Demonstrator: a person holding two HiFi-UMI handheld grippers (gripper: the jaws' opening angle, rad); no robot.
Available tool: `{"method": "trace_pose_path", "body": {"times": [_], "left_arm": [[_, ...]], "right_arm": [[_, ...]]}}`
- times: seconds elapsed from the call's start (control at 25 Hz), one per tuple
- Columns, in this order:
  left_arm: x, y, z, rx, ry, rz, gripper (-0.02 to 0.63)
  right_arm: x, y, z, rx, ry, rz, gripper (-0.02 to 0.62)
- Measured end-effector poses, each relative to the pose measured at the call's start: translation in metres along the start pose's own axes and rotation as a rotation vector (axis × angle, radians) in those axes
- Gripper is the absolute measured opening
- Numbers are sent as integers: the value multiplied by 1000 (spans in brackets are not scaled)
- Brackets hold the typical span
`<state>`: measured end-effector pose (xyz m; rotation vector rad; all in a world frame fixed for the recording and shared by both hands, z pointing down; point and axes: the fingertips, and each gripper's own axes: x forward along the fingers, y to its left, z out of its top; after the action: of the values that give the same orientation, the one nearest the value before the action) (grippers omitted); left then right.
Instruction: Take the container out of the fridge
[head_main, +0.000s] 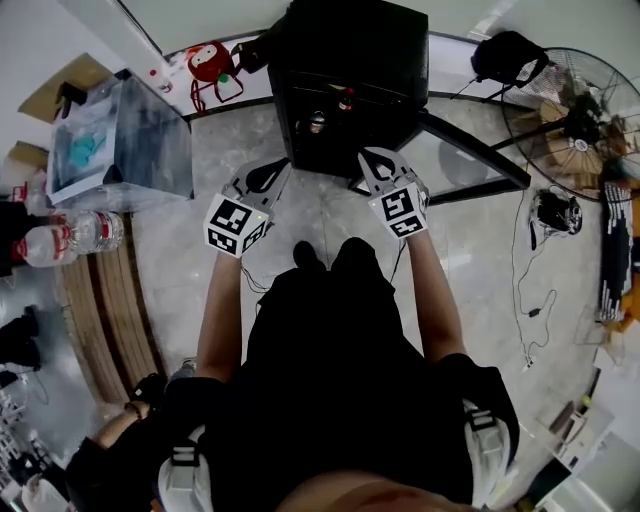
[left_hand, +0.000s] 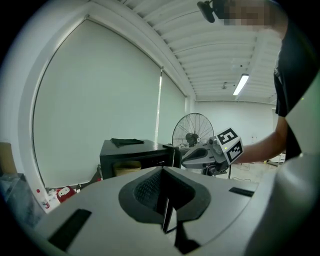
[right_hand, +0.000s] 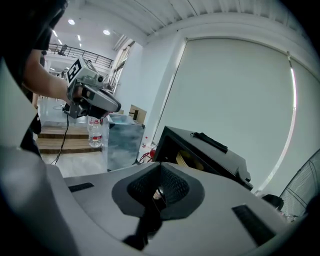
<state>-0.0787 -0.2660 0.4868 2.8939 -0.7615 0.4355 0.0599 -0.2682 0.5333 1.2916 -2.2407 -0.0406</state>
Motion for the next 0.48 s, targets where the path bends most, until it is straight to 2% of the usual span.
{"method": "trace_pose_path", "body": {"times": [0.24, 0.48], "left_arm": [[3, 24, 1, -2, -5, 6, 17], [-1, 48, -1, -18, 0, 60, 17]], "right_arm": [[32, -13, 1, -54, 29, 2, -2], [72, -26, -1, -79, 41, 28, -2]]}}
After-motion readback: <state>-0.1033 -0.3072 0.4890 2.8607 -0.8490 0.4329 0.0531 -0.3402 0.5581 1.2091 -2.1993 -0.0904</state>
